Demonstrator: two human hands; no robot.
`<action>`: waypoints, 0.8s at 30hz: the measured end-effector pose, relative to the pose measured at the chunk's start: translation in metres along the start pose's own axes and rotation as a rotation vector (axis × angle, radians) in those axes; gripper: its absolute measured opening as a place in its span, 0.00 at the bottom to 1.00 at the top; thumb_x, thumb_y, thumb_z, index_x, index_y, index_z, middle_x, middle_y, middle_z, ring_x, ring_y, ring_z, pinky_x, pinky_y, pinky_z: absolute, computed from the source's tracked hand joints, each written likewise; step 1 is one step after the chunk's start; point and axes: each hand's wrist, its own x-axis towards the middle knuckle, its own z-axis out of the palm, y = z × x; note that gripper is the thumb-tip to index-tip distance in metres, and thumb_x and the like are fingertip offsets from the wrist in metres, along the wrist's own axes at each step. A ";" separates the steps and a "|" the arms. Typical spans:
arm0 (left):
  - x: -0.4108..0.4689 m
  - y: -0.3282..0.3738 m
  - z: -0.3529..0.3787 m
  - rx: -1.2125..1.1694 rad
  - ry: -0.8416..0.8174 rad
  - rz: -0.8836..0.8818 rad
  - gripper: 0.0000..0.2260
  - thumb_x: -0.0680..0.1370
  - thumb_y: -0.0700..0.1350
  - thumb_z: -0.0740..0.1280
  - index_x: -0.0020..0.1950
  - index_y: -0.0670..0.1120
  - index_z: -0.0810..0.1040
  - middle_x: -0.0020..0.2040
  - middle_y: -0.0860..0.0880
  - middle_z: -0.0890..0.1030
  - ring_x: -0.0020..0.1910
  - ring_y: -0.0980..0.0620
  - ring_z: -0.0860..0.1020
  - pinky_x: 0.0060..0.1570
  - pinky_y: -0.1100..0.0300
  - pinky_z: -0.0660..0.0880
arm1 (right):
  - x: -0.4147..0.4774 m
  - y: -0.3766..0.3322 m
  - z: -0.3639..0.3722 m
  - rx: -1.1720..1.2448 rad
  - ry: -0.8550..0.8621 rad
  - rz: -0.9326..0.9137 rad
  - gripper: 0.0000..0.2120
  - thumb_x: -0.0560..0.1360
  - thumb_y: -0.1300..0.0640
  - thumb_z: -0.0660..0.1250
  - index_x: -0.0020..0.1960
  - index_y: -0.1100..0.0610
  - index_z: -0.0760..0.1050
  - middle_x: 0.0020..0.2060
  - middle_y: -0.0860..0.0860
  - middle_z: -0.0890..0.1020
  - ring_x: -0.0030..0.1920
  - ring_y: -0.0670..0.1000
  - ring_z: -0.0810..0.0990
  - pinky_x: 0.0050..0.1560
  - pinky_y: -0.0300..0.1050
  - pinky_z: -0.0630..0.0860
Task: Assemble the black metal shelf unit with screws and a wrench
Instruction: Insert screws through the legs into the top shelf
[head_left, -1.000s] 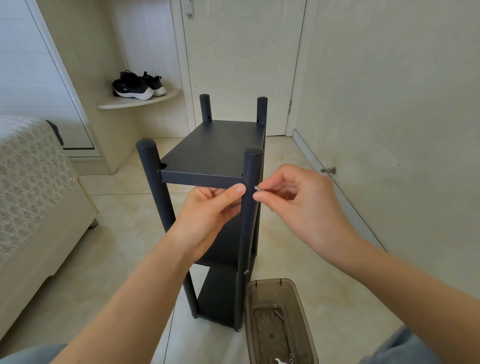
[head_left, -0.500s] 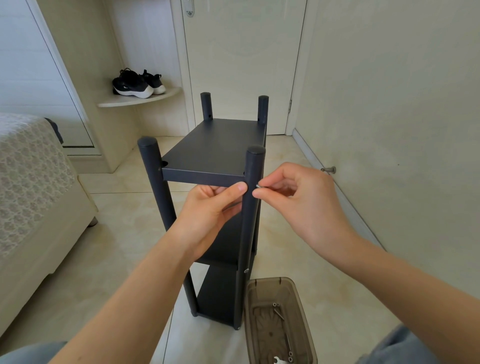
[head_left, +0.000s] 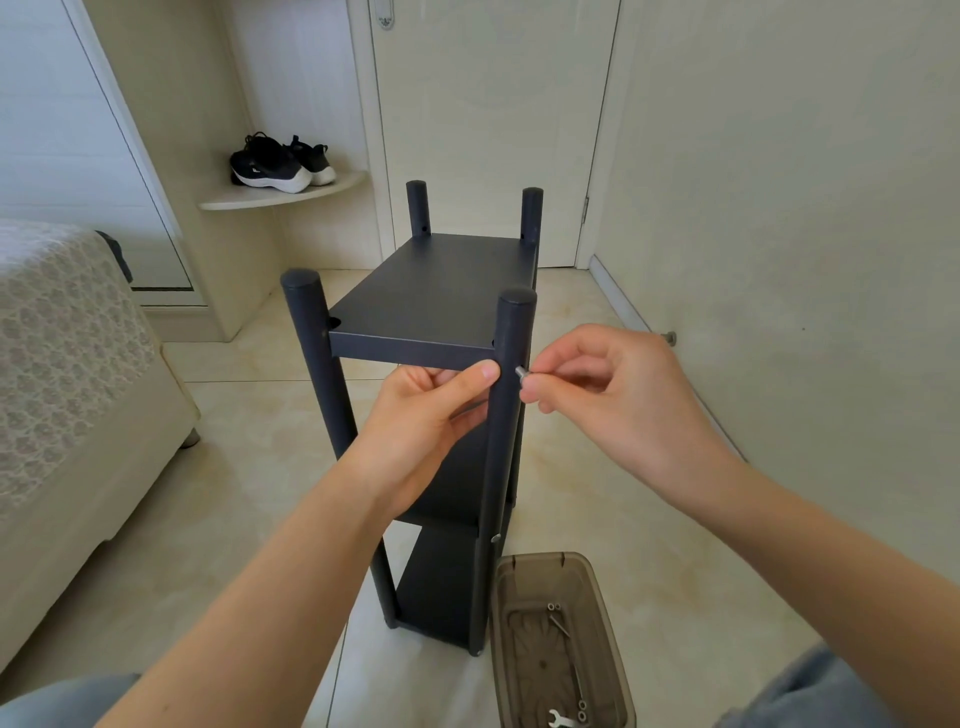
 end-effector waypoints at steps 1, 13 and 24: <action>0.000 0.000 0.000 0.000 0.005 -0.003 0.09 0.74 0.48 0.71 0.47 0.44 0.86 0.50 0.43 0.86 0.54 0.48 0.84 0.54 0.60 0.80 | 0.001 0.000 -0.001 0.029 -0.023 0.024 0.05 0.72 0.57 0.75 0.42 0.51 0.80 0.34 0.44 0.85 0.37 0.42 0.84 0.43 0.31 0.77; -0.001 0.000 0.000 -0.020 0.017 0.004 0.06 0.74 0.47 0.71 0.42 0.48 0.87 0.45 0.47 0.86 0.52 0.51 0.85 0.49 0.63 0.79 | 0.010 0.006 -0.001 0.087 -0.041 0.092 0.07 0.72 0.53 0.75 0.49 0.49 0.81 0.39 0.42 0.85 0.41 0.38 0.81 0.44 0.30 0.75; -0.005 0.003 0.008 0.102 0.186 -0.018 0.10 0.73 0.49 0.73 0.54 0.49 0.81 0.46 0.51 0.87 0.52 0.52 0.85 0.57 0.57 0.80 | 0.031 0.021 -0.007 0.478 -0.370 0.236 0.23 0.76 0.67 0.69 0.69 0.52 0.74 0.60 0.54 0.82 0.64 0.52 0.78 0.71 0.57 0.70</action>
